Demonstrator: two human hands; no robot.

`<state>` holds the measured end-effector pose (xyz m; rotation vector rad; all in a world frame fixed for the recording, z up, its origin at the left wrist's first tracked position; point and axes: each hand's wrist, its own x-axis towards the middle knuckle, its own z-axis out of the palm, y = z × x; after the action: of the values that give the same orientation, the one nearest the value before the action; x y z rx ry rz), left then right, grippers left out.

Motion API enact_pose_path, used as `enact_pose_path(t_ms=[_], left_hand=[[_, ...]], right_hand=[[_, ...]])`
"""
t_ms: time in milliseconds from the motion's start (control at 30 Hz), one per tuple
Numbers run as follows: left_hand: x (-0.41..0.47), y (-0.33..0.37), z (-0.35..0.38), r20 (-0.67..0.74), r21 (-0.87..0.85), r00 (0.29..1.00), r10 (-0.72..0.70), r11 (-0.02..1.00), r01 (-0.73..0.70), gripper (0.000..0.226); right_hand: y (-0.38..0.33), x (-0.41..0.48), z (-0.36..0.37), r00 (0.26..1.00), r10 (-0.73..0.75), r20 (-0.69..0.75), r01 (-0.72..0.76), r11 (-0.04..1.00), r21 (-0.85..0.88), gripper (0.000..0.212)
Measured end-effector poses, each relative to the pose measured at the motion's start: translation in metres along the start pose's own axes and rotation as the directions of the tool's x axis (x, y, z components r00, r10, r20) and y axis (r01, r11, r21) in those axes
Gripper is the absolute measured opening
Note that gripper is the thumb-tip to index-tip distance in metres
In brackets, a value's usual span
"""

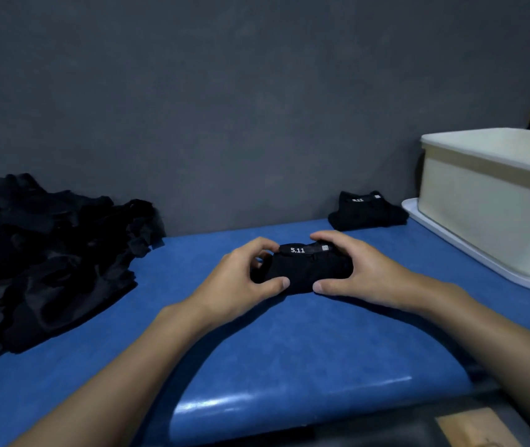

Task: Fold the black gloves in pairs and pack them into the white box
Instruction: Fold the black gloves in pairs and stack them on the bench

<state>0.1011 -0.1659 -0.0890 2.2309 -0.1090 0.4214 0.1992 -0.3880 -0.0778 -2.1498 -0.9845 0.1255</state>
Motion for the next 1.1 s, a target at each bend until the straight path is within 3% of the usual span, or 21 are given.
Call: enact_pose_path(t_ms=[233, 400, 600, 667, 767, 1100], left_hand=[[0.029, 0.027, 0.048, 0.073, -0.019, 0.996, 0.051, 0.999, -0.050, 0.048], [0.056, 0.040, 0.074, 0.081, 0.024, 0.994, 0.067, 0.997, -0.069, 0.045], [0.086, 0.044, 0.097, 0.067, 0.094, 0.996, 0.063, 0.993, -0.069, 0.050], [0.092, 0.044, 0.103, 0.054, 0.122, 0.997, 0.062, 0.990, -0.069, 0.053], [0.099, 0.045, 0.110, 0.029, 0.166, 0.998, 0.054, 0.984, -0.058, 0.057], [0.102, 0.050, 0.117, -0.040, 0.192, 0.999, 0.001, 0.981, 0.007, 0.057]], right_hand=[[0.034, -0.029, -0.046, 0.995, 0.076, -0.060, -0.078, 0.997, -0.023, 0.084], [0.051, -0.043, -0.066, 0.972, 0.065, -0.226, -0.082, 0.995, -0.064, 0.087], [0.063, -0.050, -0.075, 0.928, -0.033, -0.370, -0.066, 0.966, -0.252, 0.055], [0.067, -0.049, -0.075, 0.932, -0.010, -0.361, -0.118, 0.937, -0.328, 0.049], [0.071, -0.050, -0.072, 0.950, 0.073, -0.305, -0.206, 0.878, -0.433, 0.060], [0.071, -0.043, -0.071, 0.960, 0.167, -0.225, -0.257, 0.846, -0.468, 0.067]])
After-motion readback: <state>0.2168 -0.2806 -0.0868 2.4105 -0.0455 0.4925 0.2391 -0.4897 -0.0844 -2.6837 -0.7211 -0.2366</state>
